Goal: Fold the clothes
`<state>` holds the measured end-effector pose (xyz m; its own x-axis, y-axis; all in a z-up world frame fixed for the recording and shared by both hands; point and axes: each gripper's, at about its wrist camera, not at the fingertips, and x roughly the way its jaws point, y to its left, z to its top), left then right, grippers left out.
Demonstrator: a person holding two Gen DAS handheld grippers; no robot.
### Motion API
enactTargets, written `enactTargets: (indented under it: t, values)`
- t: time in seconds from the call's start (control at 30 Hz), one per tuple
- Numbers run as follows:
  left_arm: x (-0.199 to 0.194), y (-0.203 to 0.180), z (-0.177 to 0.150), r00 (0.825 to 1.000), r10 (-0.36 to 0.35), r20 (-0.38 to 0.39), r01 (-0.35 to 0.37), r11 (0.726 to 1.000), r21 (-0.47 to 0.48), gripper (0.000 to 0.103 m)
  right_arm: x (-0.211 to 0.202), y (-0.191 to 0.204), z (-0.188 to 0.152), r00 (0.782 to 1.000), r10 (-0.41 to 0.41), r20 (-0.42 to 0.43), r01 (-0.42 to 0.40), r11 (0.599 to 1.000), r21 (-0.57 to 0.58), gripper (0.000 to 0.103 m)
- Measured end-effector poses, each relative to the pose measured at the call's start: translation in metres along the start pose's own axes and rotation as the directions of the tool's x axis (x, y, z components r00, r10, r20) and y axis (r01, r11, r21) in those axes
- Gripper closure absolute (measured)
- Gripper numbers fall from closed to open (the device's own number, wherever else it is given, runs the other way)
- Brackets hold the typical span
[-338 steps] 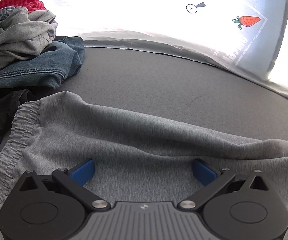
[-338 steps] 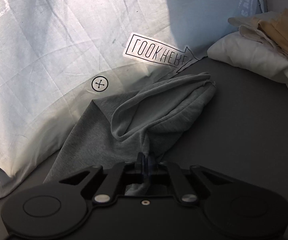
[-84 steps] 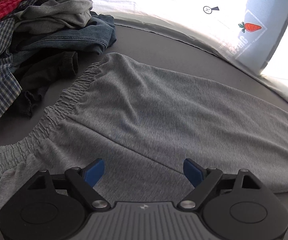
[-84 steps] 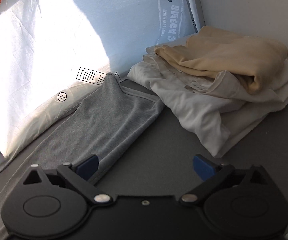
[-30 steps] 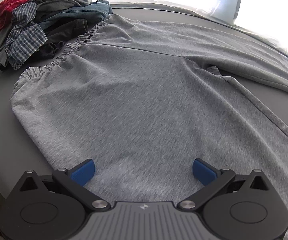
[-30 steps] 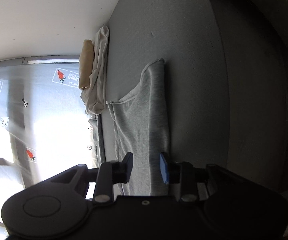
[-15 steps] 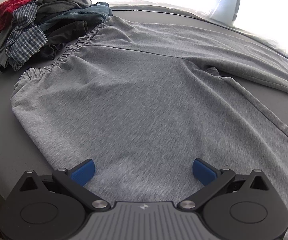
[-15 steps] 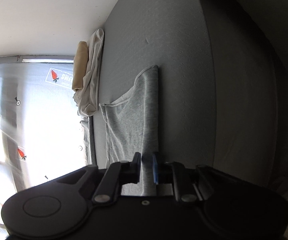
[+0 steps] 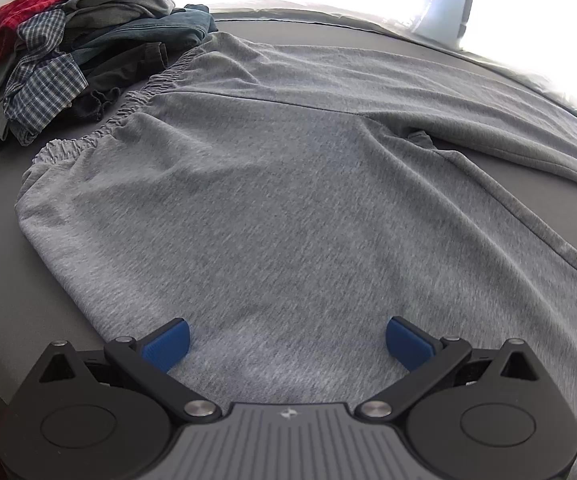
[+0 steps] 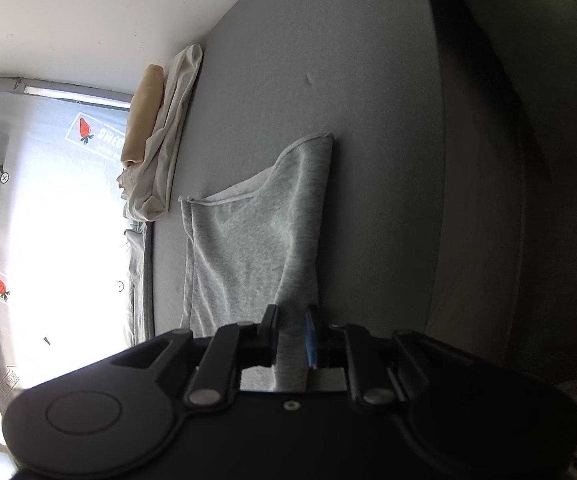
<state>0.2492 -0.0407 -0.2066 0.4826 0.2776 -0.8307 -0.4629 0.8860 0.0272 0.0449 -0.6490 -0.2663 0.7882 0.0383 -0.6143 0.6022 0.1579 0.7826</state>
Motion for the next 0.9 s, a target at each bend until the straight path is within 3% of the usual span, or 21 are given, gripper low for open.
enactTargets:
  t: [0.23,0.3,0.47,0.53,0.63,0.73,0.9]
  values:
    - [0.000,0.000,-0.001,1.000,0.000,0.012,0.000,1.000,0.000,0.000,0.000,0.010,-0.001,0.997,-0.072,0.007,0.073,0.996,-0.046,0.086]
    - [-0.001,-0.001,-0.002,1.000,0.001,0.016,-0.001,1.000,-0.001,0.000,0.000,0.011,-0.001,0.993,-0.117,0.006,0.117,0.992,-0.035,0.103]
    - [0.000,0.001,0.001,1.000,-0.003,0.002,0.003,1.000,-0.001,0.000,0.003,0.020,-0.004,0.986,-0.163,0.019,0.164,0.982,-0.090,0.103]
    - [0.000,0.002,0.004,1.000,-0.010,-0.016,0.011,1.000,0.003,0.000,0.006,0.033,-0.007,0.977,-0.210,0.032,0.212,0.961,-0.180,0.103]
    - [0.000,0.006,0.005,0.999,-0.040,-0.034,0.041,0.999,0.028,0.000,0.017,0.057,-0.012,0.954,-0.291,0.063,0.295,0.895,-0.334,0.103]
    - [-0.006,0.020,0.003,0.996,-0.078,-0.051,0.079,0.996,0.037,0.000,0.023,0.069,-0.019,0.934,-0.342,0.101,0.353,0.845,-0.401,0.103]
    - [-0.020,0.082,0.001,0.997,-0.054,-0.048,0.047,0.988,-0.145,0.002,0.028,0.077,-0.023,0.917,-0.378,0.130,0.397,0.821,-0.411,0.103]
